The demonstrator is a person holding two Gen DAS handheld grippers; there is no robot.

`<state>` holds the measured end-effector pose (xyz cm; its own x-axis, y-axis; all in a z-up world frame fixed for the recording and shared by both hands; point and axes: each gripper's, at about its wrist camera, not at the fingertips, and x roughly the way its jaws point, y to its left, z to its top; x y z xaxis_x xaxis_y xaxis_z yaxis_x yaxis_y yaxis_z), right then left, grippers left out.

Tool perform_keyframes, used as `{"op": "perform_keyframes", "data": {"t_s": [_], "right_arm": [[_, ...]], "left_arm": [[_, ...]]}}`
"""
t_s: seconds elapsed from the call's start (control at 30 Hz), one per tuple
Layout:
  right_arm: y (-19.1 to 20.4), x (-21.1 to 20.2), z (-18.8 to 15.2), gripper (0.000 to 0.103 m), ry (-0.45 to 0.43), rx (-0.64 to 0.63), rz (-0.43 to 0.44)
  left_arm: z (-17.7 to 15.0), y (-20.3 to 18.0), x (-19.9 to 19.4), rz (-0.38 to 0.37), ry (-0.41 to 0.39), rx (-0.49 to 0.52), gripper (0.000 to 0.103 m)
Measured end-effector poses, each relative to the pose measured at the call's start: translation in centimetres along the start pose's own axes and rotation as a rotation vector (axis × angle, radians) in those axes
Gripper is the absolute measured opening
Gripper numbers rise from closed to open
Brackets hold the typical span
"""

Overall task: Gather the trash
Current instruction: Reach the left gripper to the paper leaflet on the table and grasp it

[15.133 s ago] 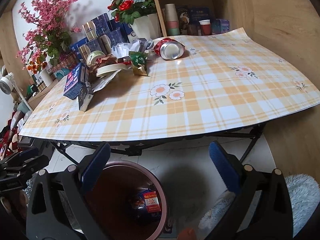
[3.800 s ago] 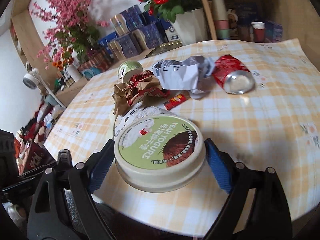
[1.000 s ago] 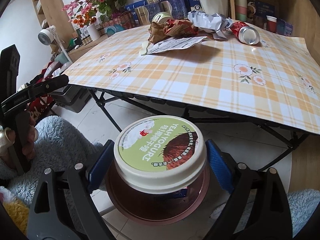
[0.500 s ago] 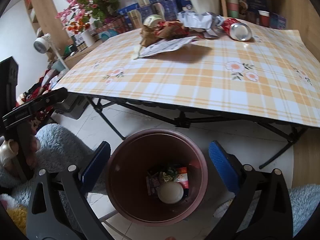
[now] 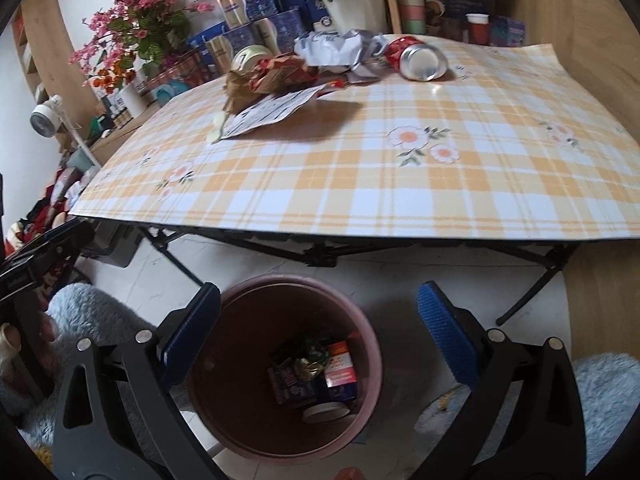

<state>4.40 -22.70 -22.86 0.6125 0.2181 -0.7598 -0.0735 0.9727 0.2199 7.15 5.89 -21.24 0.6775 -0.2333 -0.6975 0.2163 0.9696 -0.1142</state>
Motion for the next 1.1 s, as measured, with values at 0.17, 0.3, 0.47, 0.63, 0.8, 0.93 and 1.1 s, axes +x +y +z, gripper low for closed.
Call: {"op": "perform_keyframes", "data": {"t_s": [0.17,0.3,0.47,0.63,0.8,0.93,1.1], "right_arm": [[-0.3,-1.0,1.2,0.097,-0.060,-0.050,-0.017],[-1.2,-1.0,2.6,0.097,-0.077,-0.054,-0.033],[-3.1,-1.0,4.5,0.097,-0.108,-0.019,-0.038],[-5.2,-0.7,5.8,0.097,-0.135,0.035,-0.029],[-7.1,0.0,6.5,0.097,-0.144,0.076,-0.016],[-8.5,0.6,6.7,0.097,-0.142,0.144,0.024],[-9.3,1.2,6.7,0.097,-0.136,0.161,0.037]], "left_arm": [[0.4,0.2,0.1,-0.021,-0.005,-0.016,0.097],[1.8,-1.0,0.5,-0.041,-0.045,0.022,0.097],[3.9,-5.1,2.9,-0.079,-0.051,0.174,0.097],[5.8,-9.8,7.8,-0.105,-0.013,0.333,0.097],[7.6,-12.1,12.5,-0.129,0.038,0.370,0.097],[8.8,-13.9,15.3,-0.089,0.035,0.471,0.097],[9.8,-14.9,17.7,-0.026,0.012,0.580,0.097]]}}
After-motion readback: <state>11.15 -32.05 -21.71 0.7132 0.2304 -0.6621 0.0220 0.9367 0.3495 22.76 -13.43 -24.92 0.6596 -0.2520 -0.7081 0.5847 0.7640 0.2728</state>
